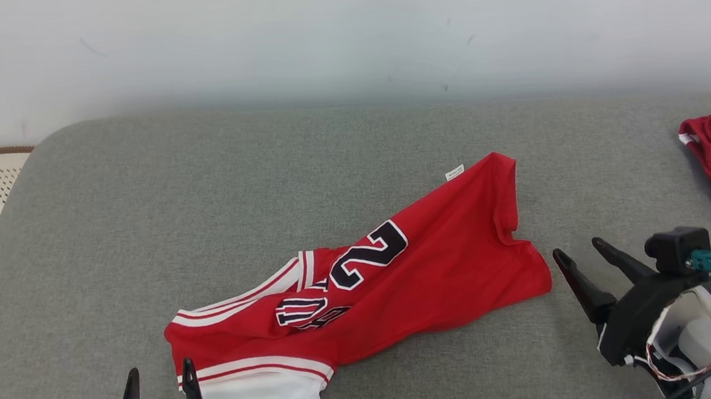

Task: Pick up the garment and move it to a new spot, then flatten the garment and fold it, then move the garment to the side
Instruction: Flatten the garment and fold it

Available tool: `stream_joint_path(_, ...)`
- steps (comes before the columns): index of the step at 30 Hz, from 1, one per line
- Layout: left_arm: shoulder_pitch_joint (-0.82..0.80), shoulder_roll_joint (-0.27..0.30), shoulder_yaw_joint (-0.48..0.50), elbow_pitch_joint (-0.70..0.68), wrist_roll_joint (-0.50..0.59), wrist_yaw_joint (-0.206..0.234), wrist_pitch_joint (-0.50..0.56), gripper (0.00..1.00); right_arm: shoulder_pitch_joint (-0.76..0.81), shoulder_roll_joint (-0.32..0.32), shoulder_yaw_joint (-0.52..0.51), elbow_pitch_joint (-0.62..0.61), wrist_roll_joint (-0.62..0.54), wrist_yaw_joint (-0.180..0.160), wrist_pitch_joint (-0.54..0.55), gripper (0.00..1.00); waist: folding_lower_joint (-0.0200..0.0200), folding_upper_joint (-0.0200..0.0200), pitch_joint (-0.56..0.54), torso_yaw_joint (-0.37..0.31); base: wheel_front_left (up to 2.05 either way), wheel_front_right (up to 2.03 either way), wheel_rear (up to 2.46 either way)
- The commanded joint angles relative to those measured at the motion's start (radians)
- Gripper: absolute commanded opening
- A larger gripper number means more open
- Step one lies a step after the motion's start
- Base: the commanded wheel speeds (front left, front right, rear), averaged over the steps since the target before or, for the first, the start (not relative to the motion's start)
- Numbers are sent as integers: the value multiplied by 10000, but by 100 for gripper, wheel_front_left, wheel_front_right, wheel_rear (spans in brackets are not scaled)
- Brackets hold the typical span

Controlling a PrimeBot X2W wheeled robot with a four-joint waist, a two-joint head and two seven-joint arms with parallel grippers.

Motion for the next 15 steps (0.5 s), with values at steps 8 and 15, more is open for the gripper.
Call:
stream_joint_path(8, -249, 0, -187, -41, -156, 130, -40, 100, -948, 319, 362, 957, -66, -8, 480, 100, 1, -1, 438, 403, 0, 0, 0)
stream_joint_path(15, -451, 0, -298, -59, -205, 207, -40, 100, -1595, 419, 832, 1853, 56, -8, 541, 100, 1, -1, 835, 768, 0, 0, 0)
